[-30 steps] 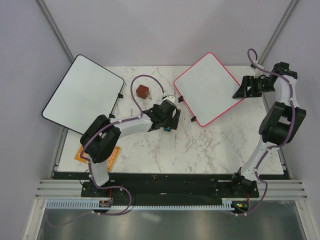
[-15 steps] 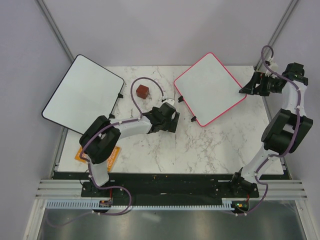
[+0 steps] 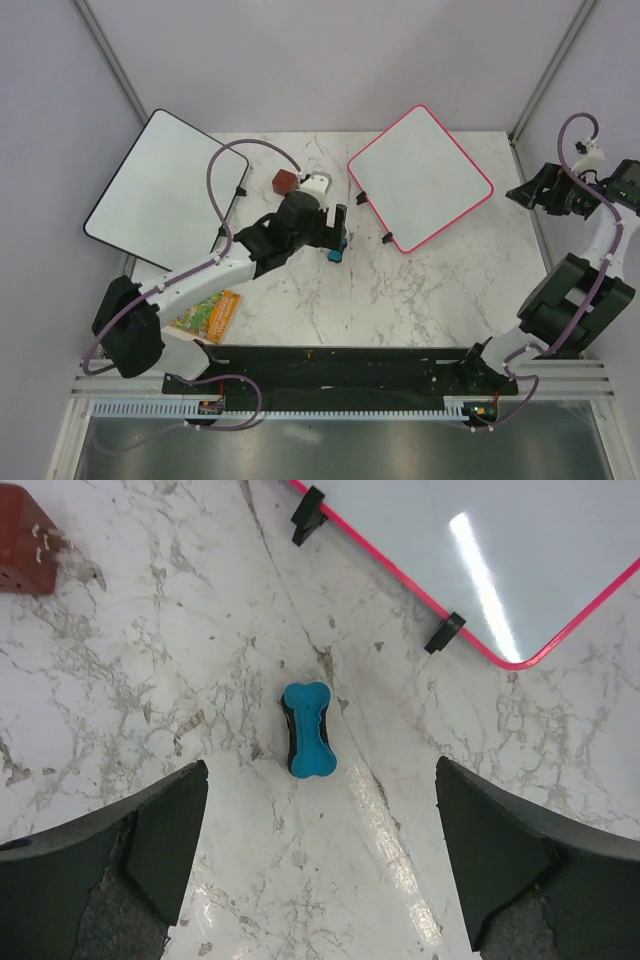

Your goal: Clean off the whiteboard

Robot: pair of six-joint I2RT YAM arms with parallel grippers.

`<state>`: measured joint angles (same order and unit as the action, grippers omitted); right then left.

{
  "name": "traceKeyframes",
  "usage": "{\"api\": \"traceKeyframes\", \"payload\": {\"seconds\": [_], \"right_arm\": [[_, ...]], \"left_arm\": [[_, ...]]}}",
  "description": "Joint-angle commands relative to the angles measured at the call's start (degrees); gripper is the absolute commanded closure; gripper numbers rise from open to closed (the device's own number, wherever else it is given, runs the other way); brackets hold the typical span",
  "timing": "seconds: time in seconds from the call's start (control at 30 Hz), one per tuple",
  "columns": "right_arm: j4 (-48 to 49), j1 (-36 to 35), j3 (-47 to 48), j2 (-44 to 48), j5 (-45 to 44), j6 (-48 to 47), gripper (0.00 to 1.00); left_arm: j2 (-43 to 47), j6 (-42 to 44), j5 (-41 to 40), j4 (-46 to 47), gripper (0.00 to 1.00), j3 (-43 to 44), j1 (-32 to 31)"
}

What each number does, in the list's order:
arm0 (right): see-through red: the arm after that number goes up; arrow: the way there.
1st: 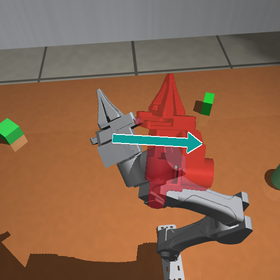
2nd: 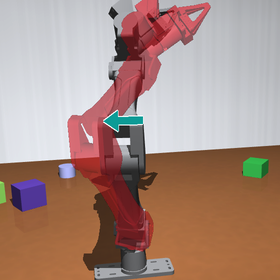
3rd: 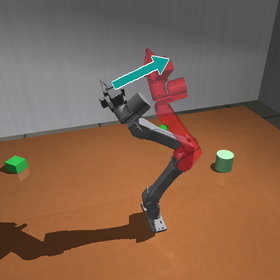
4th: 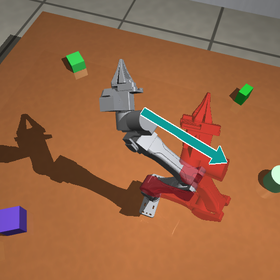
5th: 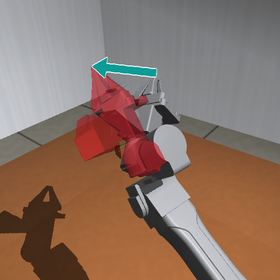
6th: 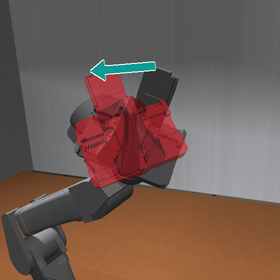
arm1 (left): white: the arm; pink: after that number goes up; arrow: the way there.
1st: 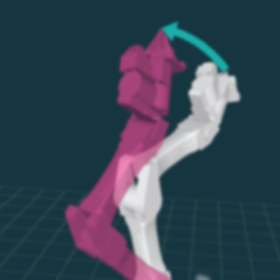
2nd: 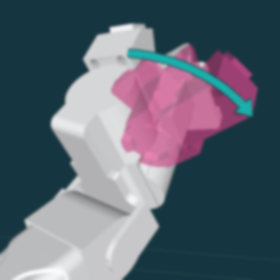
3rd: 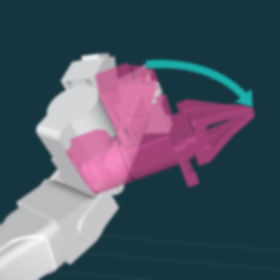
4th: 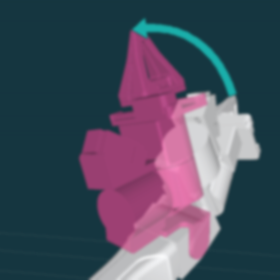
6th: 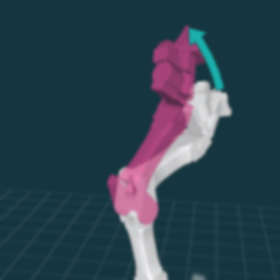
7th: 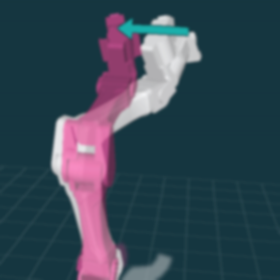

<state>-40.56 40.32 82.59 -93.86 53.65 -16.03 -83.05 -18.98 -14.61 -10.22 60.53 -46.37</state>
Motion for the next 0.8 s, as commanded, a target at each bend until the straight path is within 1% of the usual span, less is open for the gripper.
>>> {"api": "traceKeyframes", "payload": {"seconds": [0.0, 0.03, 0.07, 0.1, 0.13, 0.17, 0.2, 0.23, 0.27, 0.3, 0.33, 0.37, 0.4, 0.43, 0.5, 0.53, 0.57, 0.67, 0.77], "right_arm": [[15.8, -0.5, -13.2, 8.4, 3.7, 5.6, 0.02], [19.3, -0.5, -15.8, 9.6, 3.8, 8.2, 0.02], [26.8, -0.9, -18.3, 11.7, 3.6, 10.8, 0.02], [29.9, -1.5, -22.7, 12.6, 0.5, 15.0, 0.02], [32.9, -2.3, -24.7, 13.4, -1.7, 16.0, 0.02], [37.7, -3.9, -26.8, 15.2, -3.5, 17.6, 0.02], [39.6, -5.0, -30.2, 16.0, -5.8, 18.3, 0.02], [41.8, -6.0, -31.9, 17.0, -9.3, 20.1, 0.02], [46.8, -8.4, -34.0, 19.1, -11.9, 21.8, 0.02], [49.4, -9.8, -38.4, 20.4, -14.8, 23.0, 0.02], [54.5, -14.0, -40.8, 21.9, -24.3, 24.3, 0.02], [56.2, -17.0, -43.3, 25.2, -31.2, 24.2, 0.02], [58.5, -20.0, -48.0, 26.8, -36.0, 23.5, 0.02], [63.9, -25.1, -50.6, 28.1, -41.9, 21.9, 0.02], [69.4, -28.8, -57.5, 30.4, -43.8, 18.7, 0.02], [73.6, -30.7, -59.1, 30.6, -43.5, 18.1, 0.02], [74.9, -31.3, -60.3, 29.8, -42.4, 17.6, 0.02], [75.4, -32.6, -59.6, 25.7, -42.9, 17.2, 0.02], [77.7, -33.1, -59.3, 22.9, -43.2, 17.0, 0.02]], "left_arm": [[7.1, 4.3, 3.4, -1.6, 0.01, -1.5, 1.8], [10.0, 4.5, 3.3, -2.3, 0.01, -1.8, 2.5], [11.5, 4.7, 3.9, -2.3, 0.01, -3.1, 3.1], [13.2, 5.1, 5.8, -2.2, 0.01, -4.2, 5.1], [16.0, 4.7, 10.1, -1.0, 0.01, -5.4, 6.6], [17.4, 4.0, 11.7, -0.6, 0.01, -7.6, 8.2], [18.3, 3.5, 13.4, -0.5, 0.01, -8.4, 9.9], [19.8, 2.8, 15.7, -0.6, 0.01, -9.3, 13.0], [20.3, 2.5, 15.8, -0.8, 0.01, -10.8, 14.4], [20.6, 2.3, 15.8, -0.9, 0.01, -11.5, 16.4], [21.8, 2.1, 15.2, -0.9, 0.01, -13.1, 17.1], [22.3, 2.1, 14.8, -0.4, 0.01, -13.9, 17.6], [22.9, 1.9, 13.4, -0.3, 0.01, -14.6, 18.8], [23.7, 1.9, 11.4, 0.5, 0.01, -17.0, 19.4], [26.6, 2.1, 10.5, 3.7, 0.01, -19.5, 21.7], [27.5, 1.2, 8.9, 4.6, 0.01, -21.6, 22.5], [28.5, 0.6, 9.2, 5.6, 0.01, -22.4, 23.4], [31.5, -1.1, 9.7, 9.9, 0.01, -24.8, 25.4], [30.7, -0.5, 10.3, 10.0, 0.01, -24.1, 25.5]]}}
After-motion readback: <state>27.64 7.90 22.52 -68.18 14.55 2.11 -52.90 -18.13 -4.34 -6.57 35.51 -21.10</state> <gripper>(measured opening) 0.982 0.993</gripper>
